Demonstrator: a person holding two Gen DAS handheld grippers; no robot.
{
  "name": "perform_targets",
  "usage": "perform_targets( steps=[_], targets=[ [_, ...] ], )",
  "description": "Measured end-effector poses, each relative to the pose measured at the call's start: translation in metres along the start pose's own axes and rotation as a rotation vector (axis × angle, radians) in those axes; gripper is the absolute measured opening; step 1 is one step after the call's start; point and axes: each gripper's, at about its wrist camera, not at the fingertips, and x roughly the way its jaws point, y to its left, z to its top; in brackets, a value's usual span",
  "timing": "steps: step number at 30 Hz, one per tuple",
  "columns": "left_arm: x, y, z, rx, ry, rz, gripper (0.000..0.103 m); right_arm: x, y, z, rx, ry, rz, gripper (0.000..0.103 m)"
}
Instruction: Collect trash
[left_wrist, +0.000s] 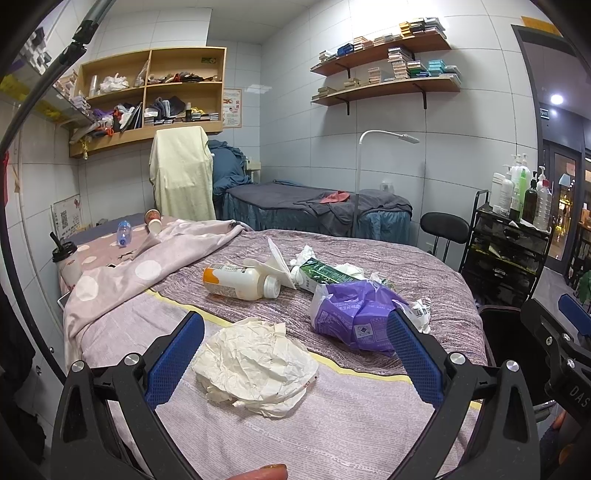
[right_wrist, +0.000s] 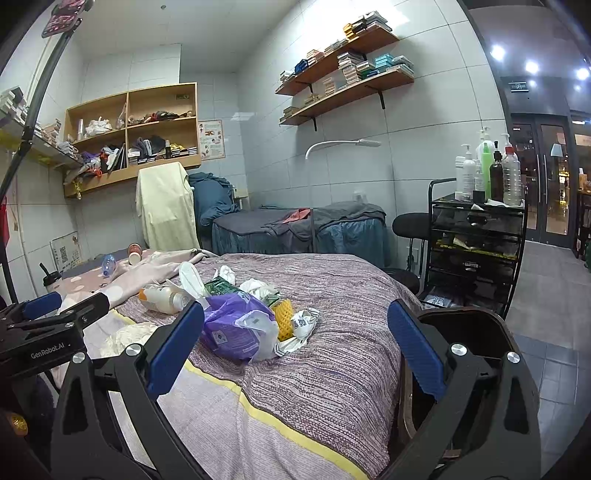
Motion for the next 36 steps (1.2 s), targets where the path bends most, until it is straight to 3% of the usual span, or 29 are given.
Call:
perform_targets(
  steps=[36],
  targets=[
    [0.0051, 0.0008, -0.0019, 0.003, 0.028, 0.001, 0.097, 0.0054, 0.0046, 0.0003, -0.014, 0.037, 0.012, 0.098]
  ],
)
